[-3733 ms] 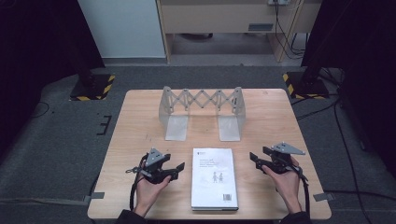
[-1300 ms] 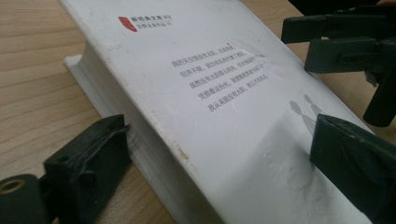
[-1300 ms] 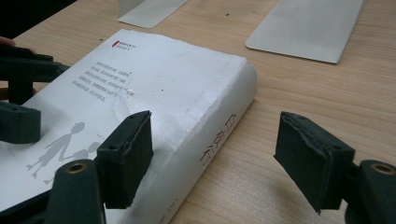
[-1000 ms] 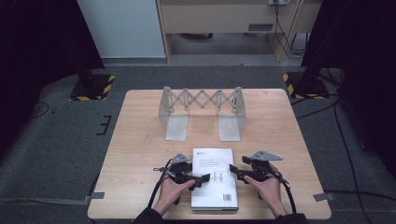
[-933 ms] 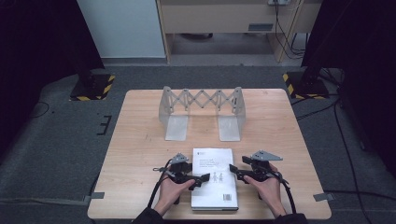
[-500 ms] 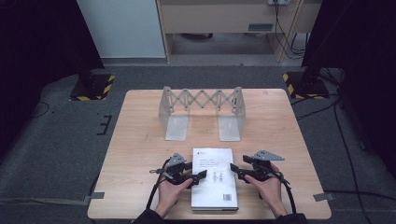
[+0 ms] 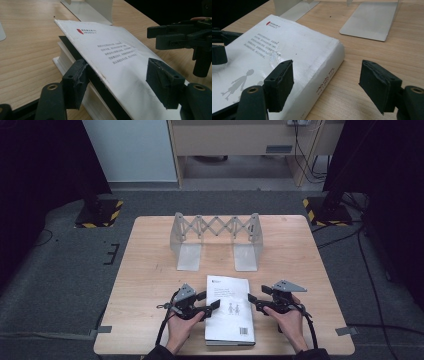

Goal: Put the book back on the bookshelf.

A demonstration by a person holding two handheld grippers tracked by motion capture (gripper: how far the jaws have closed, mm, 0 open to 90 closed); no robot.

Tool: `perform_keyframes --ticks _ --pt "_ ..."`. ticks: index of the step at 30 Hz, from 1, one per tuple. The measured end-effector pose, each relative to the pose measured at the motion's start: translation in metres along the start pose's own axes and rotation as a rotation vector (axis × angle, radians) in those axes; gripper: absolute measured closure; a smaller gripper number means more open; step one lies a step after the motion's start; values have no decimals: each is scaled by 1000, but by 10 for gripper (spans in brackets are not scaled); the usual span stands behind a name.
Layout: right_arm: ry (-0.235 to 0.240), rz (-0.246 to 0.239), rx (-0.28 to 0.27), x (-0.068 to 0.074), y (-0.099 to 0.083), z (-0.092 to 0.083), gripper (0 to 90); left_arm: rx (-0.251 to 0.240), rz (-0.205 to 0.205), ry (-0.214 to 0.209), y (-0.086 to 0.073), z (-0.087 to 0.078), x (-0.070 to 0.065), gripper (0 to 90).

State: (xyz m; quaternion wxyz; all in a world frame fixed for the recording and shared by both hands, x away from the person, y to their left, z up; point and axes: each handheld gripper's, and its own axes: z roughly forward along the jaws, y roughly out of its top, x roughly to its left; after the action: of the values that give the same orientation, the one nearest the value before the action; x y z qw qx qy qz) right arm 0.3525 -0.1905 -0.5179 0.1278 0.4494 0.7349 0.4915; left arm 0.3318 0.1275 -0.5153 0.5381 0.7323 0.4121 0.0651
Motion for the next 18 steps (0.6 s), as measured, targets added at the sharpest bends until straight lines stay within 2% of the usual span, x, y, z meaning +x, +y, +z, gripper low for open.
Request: perform_keyframes --ticks 2,7,12,16,18 --pt "0 7 -6 0 0 -1 276 7 -2 -20 1 1 1 284" --pt "5 14 -7 -1 0 -1 277 8 -18 -36 1 4 4 264" --pt "8 12 -8 -1 0 -1 276 -49 -72 -103 4 3 7 268" --pt "6 12 -6 -1 0 -1 276 -29 -63 -121 4 8 5 264" --pt "6 12 -6 -1 0 -1 277 -20 -41 -104 2 12 2 256"
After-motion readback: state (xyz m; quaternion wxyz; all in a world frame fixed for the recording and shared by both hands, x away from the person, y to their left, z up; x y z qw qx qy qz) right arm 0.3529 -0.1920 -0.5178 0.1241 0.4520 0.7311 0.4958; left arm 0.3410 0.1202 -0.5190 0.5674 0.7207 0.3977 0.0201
